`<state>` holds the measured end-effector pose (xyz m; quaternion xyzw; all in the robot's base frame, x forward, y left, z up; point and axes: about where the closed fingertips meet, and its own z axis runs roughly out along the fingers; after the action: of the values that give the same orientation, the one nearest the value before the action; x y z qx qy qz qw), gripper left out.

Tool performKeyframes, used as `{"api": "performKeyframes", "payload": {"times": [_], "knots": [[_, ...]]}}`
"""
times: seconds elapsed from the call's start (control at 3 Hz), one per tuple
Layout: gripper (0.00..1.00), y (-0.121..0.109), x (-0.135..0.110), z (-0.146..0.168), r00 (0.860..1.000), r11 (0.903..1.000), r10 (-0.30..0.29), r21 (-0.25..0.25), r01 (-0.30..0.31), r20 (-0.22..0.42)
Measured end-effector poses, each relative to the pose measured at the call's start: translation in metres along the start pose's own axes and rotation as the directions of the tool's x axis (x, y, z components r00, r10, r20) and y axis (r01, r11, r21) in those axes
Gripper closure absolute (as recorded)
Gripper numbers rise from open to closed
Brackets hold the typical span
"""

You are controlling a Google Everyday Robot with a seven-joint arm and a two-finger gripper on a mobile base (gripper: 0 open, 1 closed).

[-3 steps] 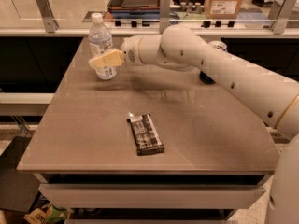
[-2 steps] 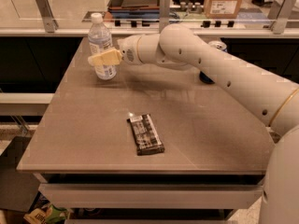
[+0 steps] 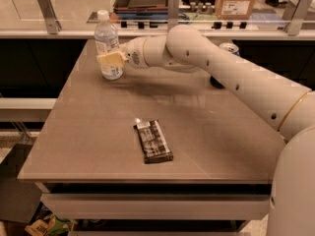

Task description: Move blue plastic bottle near rxbar chocolate

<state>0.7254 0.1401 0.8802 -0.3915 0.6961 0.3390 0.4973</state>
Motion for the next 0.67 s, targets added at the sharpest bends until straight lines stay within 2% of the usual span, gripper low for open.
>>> {"api": "performKeyframes", "payload": {"times": [0.33,0.67], "knots": [[0.87,-0.0005,0.0023,-0.0003,1.000,1.0000,-0.004,0.000,0.004,-0.001],[1.00,0.0000,-0.0041,-0.0026,1.000,0.9988,-0.013,-0.048,0.014,0.026]]}}
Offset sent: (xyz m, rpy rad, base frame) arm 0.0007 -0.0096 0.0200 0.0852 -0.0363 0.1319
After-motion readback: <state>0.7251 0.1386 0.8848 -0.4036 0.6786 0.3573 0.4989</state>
